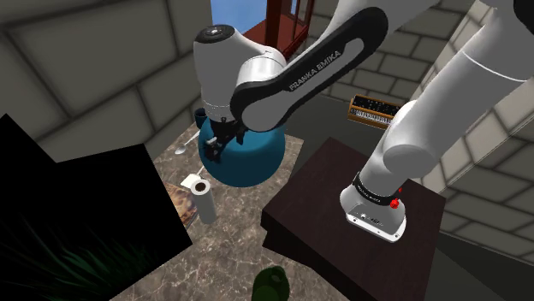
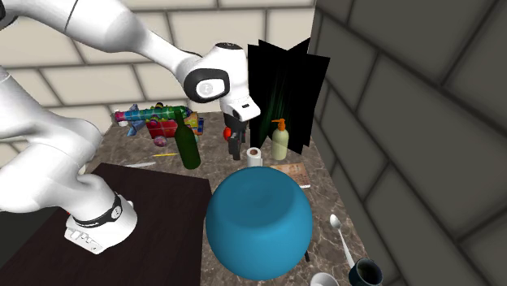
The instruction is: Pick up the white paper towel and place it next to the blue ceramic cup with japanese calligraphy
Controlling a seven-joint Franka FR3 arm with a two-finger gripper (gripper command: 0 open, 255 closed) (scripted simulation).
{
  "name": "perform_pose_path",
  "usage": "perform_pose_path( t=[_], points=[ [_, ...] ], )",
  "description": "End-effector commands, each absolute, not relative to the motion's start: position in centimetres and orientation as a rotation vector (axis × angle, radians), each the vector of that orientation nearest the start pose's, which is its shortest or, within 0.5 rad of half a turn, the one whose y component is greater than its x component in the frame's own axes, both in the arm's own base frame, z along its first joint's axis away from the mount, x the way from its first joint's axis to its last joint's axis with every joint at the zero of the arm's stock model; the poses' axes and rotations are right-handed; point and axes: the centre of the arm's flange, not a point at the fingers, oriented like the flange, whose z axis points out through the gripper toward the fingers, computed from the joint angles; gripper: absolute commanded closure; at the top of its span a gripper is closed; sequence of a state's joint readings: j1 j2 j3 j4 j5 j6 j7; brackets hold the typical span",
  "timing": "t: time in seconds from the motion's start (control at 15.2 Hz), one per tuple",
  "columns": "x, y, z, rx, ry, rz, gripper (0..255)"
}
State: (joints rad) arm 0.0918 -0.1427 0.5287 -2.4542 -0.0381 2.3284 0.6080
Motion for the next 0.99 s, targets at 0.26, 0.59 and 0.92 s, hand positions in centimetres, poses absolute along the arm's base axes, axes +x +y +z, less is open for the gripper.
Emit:
perform_pose_path(
  t=[0.26, 0.59, 0.92],
  points=[
    [38.9, 33.0, 29.7, -3.21, -0.06, -0.082, 0],
    [39.6, 36.8, 26.0, -3.202, -0.065, -0.078, 0],
    [39.7, 36.6, 23.4, -3.202, -0.065, -0.078, 0]
  ],
)
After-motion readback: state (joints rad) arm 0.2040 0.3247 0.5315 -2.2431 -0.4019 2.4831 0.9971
